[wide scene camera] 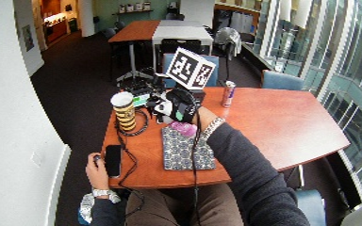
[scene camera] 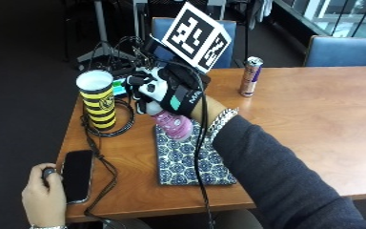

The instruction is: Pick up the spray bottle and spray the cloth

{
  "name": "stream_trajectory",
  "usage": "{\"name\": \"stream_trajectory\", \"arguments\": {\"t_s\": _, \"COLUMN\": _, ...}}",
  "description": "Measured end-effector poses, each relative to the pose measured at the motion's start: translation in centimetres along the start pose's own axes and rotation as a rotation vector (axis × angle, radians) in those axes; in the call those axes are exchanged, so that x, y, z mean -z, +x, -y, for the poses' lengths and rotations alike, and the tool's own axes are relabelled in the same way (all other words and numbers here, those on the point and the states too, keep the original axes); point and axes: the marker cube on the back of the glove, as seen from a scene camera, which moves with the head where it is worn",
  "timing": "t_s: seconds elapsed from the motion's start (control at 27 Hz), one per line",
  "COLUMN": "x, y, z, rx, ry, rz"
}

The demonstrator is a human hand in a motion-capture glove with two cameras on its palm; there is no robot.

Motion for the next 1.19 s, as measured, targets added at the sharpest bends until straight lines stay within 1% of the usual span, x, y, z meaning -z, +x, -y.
{"name": "stream_trajectory", "arguments": {"t_s": 0.15, "x": -2.2, "y": -0.5, "z": 0.5, "rx": 0.043, "ry": 0.215, "rz": 0.218}}
{"name": "stream_trajectory", "arguments": {"t_s": 0.26, "x": -3.8, "y": -0.3, "z": 0.4, "rx": 0.07, "ry": 0.361, "rz": 0.326}}
{"name": "stream_trajectory", "arguments": {"t_s": 0.44, "x": -6.6, "y": 0.3, "z": -0.5, "rx": 0.13, "ry": 0.476, "rz": 0.371}}
{"name": "stream_trajectory", "arguments": {"t_s": 0.63, "x": -8.4, "y": 0.9, "z": -1.2, "rx": 0.129, "ry": 0.511, "rz": 0.367}}
{"name": "stream_trajectory", "arguments": {"t_s": 0.78, "x": -9.3, "y": 1.8, "z": -1.5, "rx": 0.111, "ry": 0.504, "rz": 0.352}}
{"name": "stream_trajectory", "arguments": {"t_s": 0.89, "x": -9.8, "y": 2.1, "z": -1.8, "rx": 0.133, "ry": 0.5, "rz": 0.366}}
{"name": "stream_trajectory", "arguments": {"t_s": 1.0, "x": -9.9, "y": 2.3, "z": -2.1, "rx": 0.151, "ry": 0.506, "rz": 0.372}}
{"name": "stream_trajectory", "arguments": {"t_s": 1.19, "x": -9.1, "y": 2.5, "z": -2.5, "rx": 0.128, "ry": 0.527, "rz": 0.358}}
